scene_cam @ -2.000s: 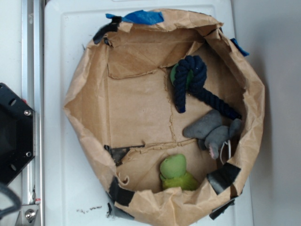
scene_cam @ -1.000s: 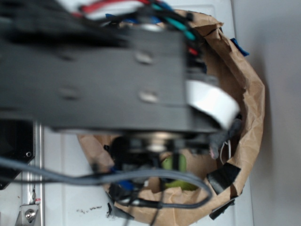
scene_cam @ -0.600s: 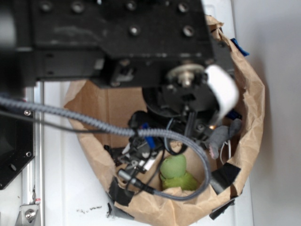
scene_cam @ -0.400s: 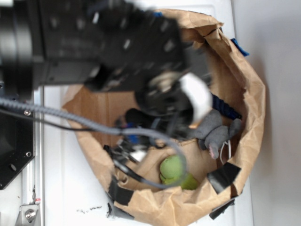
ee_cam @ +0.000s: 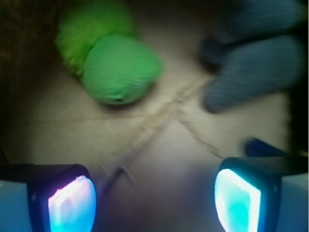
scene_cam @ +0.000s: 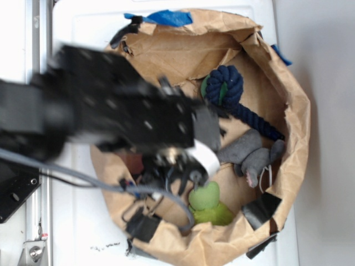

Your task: Grab the green animal.

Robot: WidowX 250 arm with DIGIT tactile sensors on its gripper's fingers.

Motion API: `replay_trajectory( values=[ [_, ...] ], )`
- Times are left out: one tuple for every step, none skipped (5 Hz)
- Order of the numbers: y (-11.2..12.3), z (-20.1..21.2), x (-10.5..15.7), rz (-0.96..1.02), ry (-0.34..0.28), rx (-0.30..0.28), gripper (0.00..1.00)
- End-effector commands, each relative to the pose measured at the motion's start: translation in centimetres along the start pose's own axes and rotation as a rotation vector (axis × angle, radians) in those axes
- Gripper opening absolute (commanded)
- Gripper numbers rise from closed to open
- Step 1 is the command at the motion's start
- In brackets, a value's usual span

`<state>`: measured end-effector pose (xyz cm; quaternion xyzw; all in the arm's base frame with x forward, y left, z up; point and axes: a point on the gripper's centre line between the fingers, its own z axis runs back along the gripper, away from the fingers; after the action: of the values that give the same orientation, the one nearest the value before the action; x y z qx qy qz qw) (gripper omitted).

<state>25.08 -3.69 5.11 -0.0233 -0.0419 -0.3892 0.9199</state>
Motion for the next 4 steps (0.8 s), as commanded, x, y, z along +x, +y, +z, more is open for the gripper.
replay_trajectory(
  values=[
    [-2.8, 1.5, 6.4, -0.137, -0.102, -0.084, 1.00],
    [-4.0, 1.2, 7.5, -0.213, -0.106, -0.101, 1.00],
    [-4.7, -0.1, 7.8, -0.262, -0.066, -0.139, 1.00],
    [-5.7, -2.0, 7.6, -0.317, 0.014, -0.180, 1.00]
  ],
)
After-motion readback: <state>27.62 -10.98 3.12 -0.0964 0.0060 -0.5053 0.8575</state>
